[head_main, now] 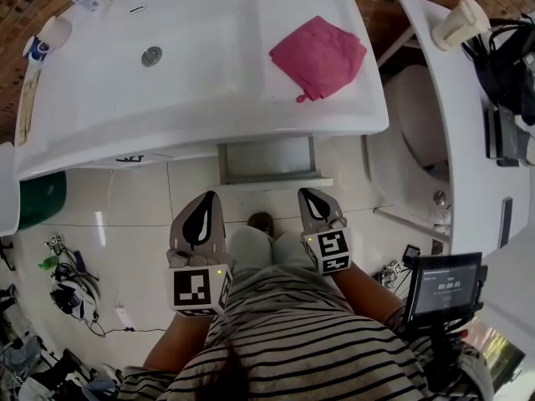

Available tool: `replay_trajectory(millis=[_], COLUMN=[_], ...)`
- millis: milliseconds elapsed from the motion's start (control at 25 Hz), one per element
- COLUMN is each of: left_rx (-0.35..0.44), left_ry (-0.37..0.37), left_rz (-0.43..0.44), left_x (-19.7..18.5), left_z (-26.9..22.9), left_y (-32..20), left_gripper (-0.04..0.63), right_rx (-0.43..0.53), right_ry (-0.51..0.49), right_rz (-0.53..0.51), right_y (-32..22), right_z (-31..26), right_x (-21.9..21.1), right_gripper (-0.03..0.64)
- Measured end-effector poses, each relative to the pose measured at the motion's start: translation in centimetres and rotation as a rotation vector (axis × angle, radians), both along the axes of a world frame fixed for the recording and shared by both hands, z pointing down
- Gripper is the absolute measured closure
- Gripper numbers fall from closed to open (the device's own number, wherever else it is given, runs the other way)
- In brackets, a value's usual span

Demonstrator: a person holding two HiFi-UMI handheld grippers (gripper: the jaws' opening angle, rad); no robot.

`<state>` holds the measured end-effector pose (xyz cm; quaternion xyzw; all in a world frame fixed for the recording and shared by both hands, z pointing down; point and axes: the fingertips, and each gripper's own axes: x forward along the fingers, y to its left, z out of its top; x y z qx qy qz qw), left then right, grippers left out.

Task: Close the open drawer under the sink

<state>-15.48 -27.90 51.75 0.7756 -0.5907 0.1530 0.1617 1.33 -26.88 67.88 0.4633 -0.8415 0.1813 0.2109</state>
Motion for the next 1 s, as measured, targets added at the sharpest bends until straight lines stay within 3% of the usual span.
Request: replay_trajectory(millis=[480,1000], left_rx=[-0.019,0.000], left_ry=[-0.014,-0.036], left_rz=[-0.044,-0.071], left_x=[-2.3,-4.2], left_z=[0.7,-0.3], left_y=[-0.9,-0.8], left_gripper=[0.578,0.578], right_rx=[-0.009,-0.018], right_ry=[-0.027,0.007], right_rz=[0.019,0.054], right_y=[-7.8,-13.0], right_z=[-0.1,0.7], right_x=[-1.1,-1.7], right_gripper=[0.615,0.615])
